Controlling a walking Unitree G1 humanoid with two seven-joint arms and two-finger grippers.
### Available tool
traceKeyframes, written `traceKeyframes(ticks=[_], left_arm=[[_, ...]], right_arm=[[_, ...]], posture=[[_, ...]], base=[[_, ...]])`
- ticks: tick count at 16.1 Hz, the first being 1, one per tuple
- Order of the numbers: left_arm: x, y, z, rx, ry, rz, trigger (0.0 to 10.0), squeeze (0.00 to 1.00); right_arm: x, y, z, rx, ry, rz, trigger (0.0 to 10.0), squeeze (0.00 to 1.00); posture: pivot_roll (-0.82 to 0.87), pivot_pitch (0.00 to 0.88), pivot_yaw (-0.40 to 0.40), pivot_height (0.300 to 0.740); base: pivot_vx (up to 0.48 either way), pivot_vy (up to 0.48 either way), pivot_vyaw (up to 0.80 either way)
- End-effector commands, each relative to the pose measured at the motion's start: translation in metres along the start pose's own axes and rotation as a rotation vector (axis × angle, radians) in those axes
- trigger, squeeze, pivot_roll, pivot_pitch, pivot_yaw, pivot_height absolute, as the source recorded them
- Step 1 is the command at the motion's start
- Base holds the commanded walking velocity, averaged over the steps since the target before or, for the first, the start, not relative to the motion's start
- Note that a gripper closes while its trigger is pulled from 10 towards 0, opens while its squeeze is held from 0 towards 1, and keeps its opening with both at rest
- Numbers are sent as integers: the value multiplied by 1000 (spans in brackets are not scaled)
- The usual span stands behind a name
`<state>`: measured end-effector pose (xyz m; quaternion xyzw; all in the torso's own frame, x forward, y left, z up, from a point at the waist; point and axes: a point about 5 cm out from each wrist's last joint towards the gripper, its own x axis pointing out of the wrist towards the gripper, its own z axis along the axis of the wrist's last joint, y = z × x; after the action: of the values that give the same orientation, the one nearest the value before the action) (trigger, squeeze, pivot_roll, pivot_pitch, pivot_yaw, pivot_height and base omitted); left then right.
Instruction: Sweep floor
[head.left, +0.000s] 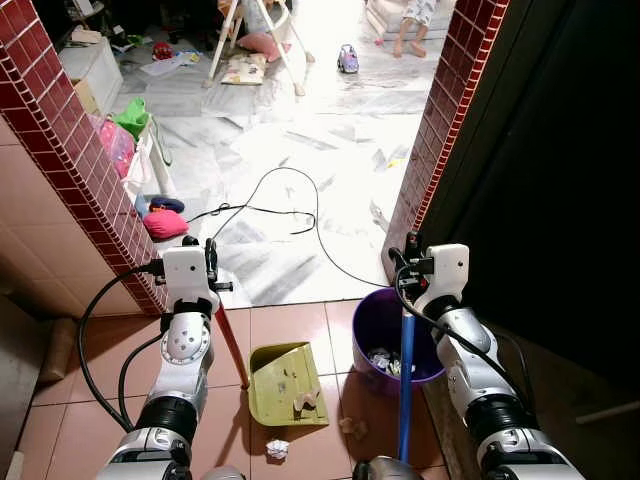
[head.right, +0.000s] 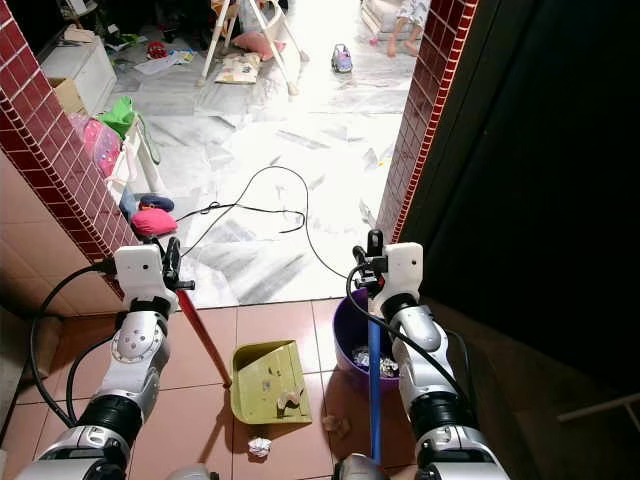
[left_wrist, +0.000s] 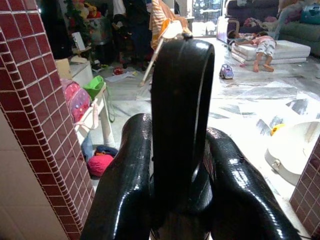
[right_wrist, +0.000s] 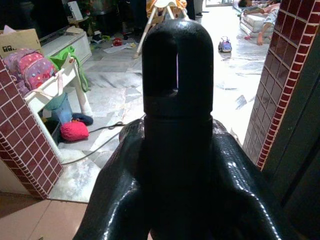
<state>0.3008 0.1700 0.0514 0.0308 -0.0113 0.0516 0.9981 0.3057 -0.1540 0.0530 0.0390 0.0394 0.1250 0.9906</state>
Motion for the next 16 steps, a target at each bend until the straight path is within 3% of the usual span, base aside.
traceKeyframes(ticks=[1, 8, 9, 16], left_arm=[[-14, -2, -24, 41, 126, -39, 10000, 0], [-14, -2, -24, 41, 126, -39, 10000, 0], [-32, 0, -26, 5, 135, -55, 10000, 0], [-32, 0, -26, 5, 135, -55, 10000, 0]], right_arm=[[4, 3, 3, 64, -29, -18, 10000, 0], [4, 3, 3, 64, -29, -18, 10000, 0], [-7, 4, 2, 48, -48, -37, 10000, 0], [-7, 4, 2, 48, -48, -37, 10000, 0]], posture=[[-72, 0, 0, 740], [-72, 0, 0, 740], [-54, 0, 56, 740], [-54, 0, 56, 740]], base=[[0, 0, 0], [0, 0, 0], [0, 0, 0], [0, 0, 0]])
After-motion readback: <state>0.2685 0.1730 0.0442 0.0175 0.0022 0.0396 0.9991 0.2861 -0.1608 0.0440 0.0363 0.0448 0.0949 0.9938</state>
